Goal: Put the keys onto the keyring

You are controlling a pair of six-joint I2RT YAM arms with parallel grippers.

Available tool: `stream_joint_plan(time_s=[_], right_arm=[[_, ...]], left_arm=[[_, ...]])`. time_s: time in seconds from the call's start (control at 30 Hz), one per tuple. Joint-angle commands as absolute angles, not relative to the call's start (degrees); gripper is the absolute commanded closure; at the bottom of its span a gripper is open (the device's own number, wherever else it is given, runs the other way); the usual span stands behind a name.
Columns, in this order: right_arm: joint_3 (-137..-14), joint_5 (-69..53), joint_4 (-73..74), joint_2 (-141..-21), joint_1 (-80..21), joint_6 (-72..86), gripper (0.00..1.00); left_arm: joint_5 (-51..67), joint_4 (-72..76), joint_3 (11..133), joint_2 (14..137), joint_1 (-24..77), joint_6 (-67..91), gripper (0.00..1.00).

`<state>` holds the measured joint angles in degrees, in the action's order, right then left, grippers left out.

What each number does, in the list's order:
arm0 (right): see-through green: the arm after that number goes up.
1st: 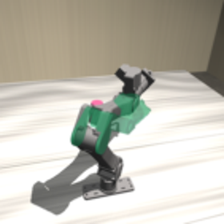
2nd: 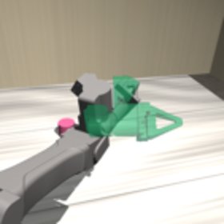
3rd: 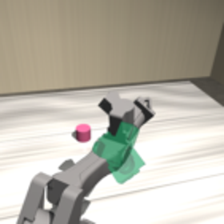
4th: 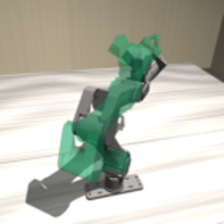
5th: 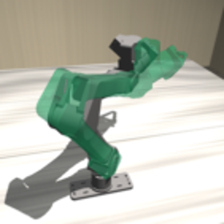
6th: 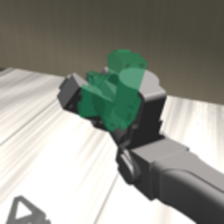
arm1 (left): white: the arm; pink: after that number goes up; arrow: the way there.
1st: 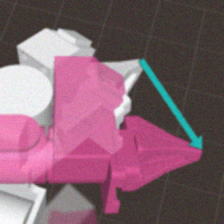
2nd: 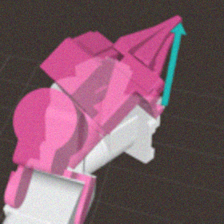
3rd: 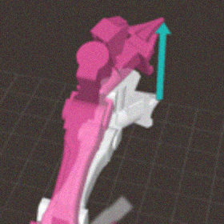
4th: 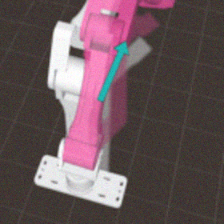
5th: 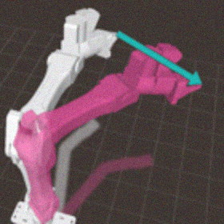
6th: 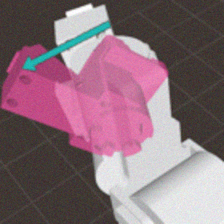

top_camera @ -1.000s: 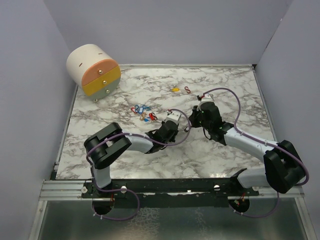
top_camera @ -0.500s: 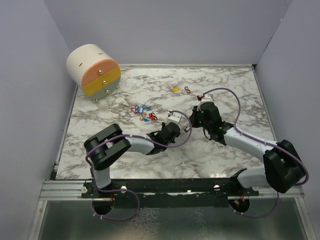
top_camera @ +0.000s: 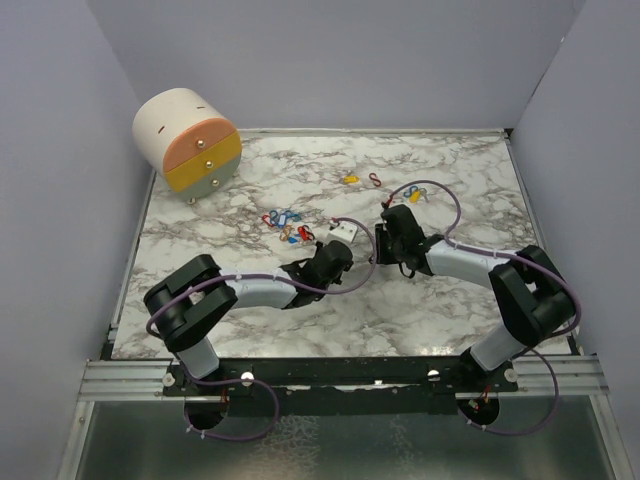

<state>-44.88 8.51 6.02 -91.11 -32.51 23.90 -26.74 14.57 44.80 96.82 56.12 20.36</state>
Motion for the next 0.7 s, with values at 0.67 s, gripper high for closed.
stream_joint_plan(time_s=[0.67], right_arm=[[-44.2,13.8,2.4,-90.3,-31.3,22.7,0.70]], left_arm=[[-26.9,13.4,43.2,89.6,55.7,19.4,1.00]])
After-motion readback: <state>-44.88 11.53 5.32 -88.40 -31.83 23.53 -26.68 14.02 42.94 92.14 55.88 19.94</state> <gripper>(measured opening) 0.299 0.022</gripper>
